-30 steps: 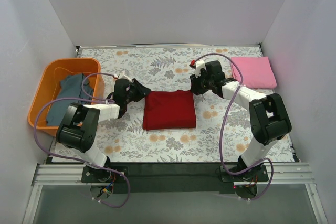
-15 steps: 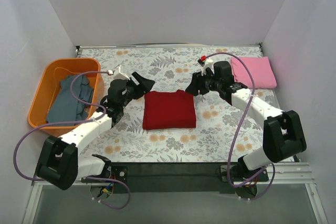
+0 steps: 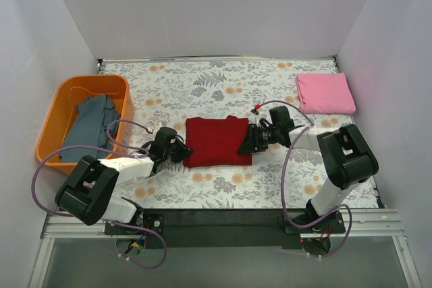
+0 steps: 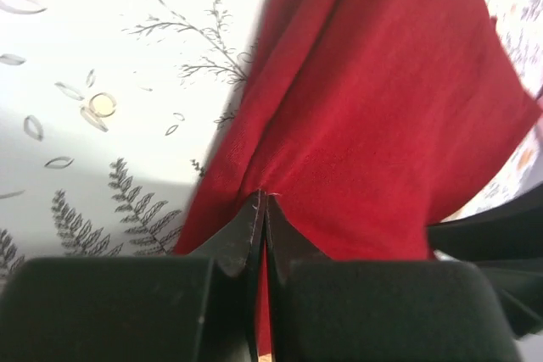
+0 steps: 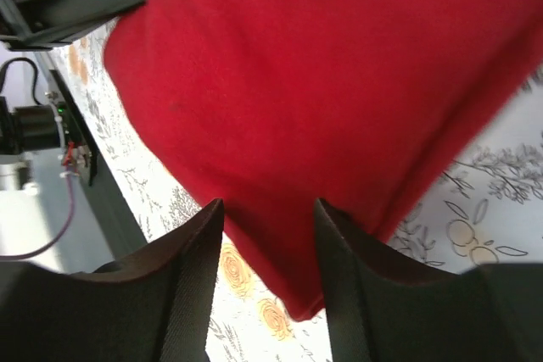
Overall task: Fold and stack the t-shirts
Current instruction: Fold the tshirt
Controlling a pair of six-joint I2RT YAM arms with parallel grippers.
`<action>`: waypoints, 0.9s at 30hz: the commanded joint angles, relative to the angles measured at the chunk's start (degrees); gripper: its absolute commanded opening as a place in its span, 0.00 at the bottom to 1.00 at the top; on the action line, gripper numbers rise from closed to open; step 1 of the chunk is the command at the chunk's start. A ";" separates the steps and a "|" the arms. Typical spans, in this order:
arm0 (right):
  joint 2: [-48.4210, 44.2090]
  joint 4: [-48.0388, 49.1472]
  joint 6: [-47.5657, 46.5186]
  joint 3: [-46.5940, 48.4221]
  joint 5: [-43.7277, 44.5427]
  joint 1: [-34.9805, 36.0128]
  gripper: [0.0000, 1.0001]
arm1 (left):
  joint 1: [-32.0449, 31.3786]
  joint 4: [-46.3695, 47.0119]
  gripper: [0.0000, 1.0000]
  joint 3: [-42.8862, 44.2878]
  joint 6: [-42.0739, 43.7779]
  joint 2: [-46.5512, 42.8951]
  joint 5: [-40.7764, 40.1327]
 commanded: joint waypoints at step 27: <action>23.42 13.86 6.08 24.10 -9.30 -6.10 0.37 | 5.10 7.19 0.18 21.92 6.90 17.65 3.52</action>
